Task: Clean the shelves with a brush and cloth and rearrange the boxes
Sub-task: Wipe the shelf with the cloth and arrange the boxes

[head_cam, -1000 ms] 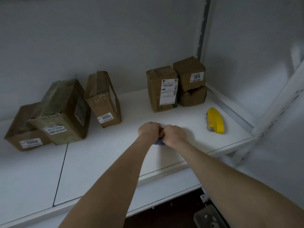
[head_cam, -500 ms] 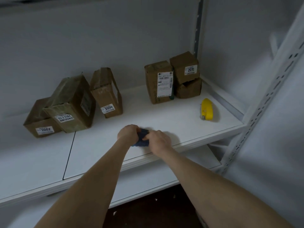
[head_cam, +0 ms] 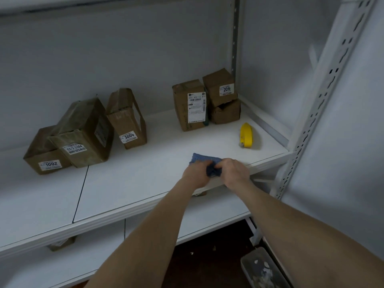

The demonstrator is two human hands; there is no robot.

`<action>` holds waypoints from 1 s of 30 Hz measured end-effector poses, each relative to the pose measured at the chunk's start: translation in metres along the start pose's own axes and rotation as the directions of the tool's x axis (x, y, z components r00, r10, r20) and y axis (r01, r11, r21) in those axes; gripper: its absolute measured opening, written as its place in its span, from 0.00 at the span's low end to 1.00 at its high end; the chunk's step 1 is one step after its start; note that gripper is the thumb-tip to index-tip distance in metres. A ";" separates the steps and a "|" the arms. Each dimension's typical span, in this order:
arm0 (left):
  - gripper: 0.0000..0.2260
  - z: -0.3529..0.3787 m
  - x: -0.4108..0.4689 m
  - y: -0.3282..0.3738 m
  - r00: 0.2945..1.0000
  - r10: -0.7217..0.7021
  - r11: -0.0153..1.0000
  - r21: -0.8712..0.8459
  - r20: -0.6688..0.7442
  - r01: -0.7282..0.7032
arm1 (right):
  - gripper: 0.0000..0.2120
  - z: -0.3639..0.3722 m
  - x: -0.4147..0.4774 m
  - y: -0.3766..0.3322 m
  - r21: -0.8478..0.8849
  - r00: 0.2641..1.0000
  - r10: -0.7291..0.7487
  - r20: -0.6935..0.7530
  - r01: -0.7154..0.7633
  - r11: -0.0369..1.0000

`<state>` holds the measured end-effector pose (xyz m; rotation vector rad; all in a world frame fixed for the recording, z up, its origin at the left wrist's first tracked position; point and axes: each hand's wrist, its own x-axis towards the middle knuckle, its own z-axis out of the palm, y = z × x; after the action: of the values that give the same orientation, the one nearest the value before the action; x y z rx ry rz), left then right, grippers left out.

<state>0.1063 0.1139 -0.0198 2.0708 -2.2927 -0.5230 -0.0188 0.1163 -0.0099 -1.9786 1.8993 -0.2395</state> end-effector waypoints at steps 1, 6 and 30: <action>0.19 0.002 -0.001 -0.002 1.000 0.003 1.000 0.007 -0.006 -0.003 | 0.12 0.000 0.000 -0.003 -0.016 1.000 -0.002 -0.001 0.002 1.000; 0.21 0.006 0.002 -0.012 0.998 -0.050 0.999 0.013 -0.041 0.051 | 0.14 0.006 0.006 -0.024 -0.040 0.999 0.024 -0.048 -0.026 0.999; 0.19 -0.054 0.018 -0.268 0.919 -0.368 0.929 -0.022 -0.138 0.369 | 0.18 0.100 0.092 -0.245 -0.039 0.889 -0.400 0.222 0.418 0.908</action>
<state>0.3752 0.0650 -0.0399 2.4686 -1.8358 -0.3607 0.2521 0.0430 -0.0192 -2.3473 1.3677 -0.0566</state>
